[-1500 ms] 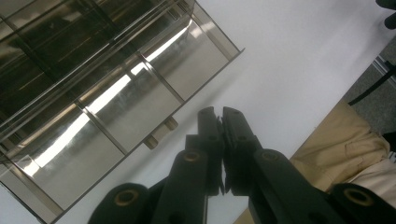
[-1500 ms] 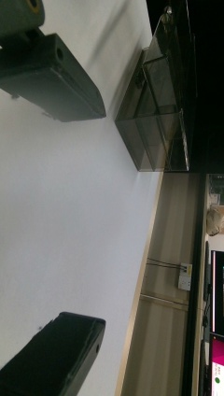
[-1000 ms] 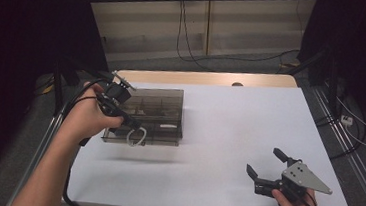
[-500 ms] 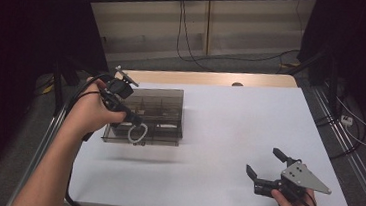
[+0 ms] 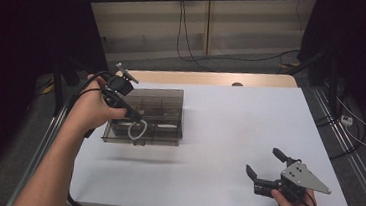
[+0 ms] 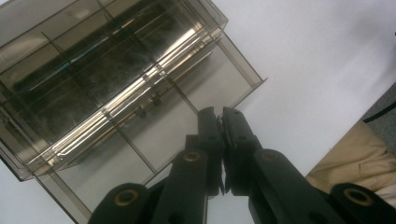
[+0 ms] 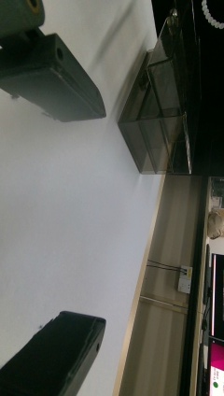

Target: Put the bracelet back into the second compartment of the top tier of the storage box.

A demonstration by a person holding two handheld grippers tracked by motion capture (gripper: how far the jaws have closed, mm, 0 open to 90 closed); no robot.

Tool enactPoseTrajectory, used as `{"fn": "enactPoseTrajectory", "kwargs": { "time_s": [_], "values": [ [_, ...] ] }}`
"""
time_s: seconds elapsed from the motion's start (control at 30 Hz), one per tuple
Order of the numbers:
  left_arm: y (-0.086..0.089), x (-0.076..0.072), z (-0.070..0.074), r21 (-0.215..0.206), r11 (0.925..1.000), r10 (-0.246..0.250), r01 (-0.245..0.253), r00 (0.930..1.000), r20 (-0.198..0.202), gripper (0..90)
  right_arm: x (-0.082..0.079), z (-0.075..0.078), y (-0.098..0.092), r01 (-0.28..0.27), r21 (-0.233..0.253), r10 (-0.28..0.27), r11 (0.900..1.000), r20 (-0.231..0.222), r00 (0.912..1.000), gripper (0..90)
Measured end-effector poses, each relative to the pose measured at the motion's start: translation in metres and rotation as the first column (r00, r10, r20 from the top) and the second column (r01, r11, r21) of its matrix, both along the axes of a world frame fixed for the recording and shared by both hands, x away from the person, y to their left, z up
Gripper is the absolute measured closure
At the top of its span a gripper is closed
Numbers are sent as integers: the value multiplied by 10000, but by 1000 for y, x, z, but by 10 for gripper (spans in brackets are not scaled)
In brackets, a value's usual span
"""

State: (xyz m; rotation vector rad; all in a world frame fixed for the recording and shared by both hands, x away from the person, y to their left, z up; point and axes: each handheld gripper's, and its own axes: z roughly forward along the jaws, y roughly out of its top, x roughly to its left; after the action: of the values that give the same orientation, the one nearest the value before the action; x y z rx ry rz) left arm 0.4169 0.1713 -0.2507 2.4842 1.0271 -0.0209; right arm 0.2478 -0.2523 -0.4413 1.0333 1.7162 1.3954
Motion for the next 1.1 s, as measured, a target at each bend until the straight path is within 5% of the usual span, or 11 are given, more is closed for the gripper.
{"fn": "enactPoseTrajectory", "kwargs": {
  "time_s": [0.83, 1.1],
  "values": [
    [0, 6, -5, -41, 10000, 30, -30, 10000, -28, 874, 0, 0, 0, -8, 10, 8, 10000, 15, 10000, 14],
    [5, 10, -16, -71, 9996, 263, -263, 9996, -117, 874, 0, 1, 0, 18, 16, -18, 10000, 0, 10000, 13]
  ]
}}
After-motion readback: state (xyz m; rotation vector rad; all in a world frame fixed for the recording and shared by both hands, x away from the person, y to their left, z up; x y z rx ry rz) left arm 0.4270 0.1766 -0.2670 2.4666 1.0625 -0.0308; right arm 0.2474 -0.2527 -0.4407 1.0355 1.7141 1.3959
